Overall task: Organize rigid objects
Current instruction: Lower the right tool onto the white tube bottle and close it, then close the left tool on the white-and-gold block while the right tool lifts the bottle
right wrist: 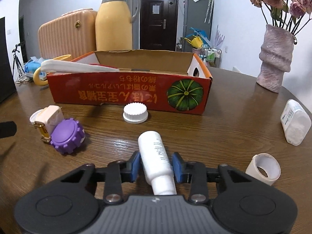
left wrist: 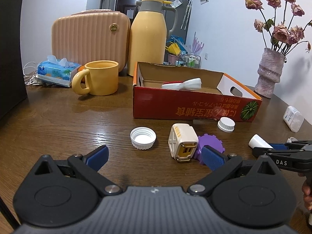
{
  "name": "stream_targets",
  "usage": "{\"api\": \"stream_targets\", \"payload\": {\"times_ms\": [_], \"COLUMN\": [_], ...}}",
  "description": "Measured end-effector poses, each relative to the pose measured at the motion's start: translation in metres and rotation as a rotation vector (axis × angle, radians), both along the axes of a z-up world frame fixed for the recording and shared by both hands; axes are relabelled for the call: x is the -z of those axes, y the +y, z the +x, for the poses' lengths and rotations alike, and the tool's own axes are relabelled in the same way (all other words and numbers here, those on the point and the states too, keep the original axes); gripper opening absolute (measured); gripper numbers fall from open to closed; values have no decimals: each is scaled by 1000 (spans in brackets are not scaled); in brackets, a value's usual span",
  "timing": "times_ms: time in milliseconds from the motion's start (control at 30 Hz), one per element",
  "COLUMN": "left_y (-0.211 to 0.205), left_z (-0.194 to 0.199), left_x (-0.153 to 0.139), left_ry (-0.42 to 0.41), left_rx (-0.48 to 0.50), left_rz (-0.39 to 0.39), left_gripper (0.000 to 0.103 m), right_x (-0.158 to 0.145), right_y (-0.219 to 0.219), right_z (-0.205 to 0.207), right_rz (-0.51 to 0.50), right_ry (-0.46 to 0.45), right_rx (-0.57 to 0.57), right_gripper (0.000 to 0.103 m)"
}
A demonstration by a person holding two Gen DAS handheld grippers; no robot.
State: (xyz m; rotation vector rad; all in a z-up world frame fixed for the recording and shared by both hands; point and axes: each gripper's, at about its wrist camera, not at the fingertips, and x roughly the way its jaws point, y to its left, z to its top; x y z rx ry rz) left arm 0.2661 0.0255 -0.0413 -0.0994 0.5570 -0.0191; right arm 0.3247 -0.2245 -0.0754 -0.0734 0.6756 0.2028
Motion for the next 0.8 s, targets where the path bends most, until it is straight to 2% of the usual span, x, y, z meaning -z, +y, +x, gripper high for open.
{"api": "stream_targets", "payload": {"times_ms": [33, 100, 267, 633, 800], "left_y": [0, 0, 0, -12, -24], "left_z": [1, 1, 4, 17, 30], "left_x": [0, 1, 3, 6, 3], "left_ry": [3, 8, 23, 40, 25], "left_rx": [0, 1, 2, 6, -33], "left_rz": [-2, -4, -5, 21, 35], "left_gripper": [103, 103, 103, 103, 103], "right_x": [0, 1, 0, -21, -23], "right_y": [1, 2, 3, -6, -7], "right_z": [-1, -2, -6, -28, -31], "right_rz": [-1, -3, 10, 94, 91], "right_ry": [-3, -13, -37, -177, -199], "right_rx": [1, -2, 0, 41, 53], "right_gripper": [34, 27, 27, 27, 27]}}
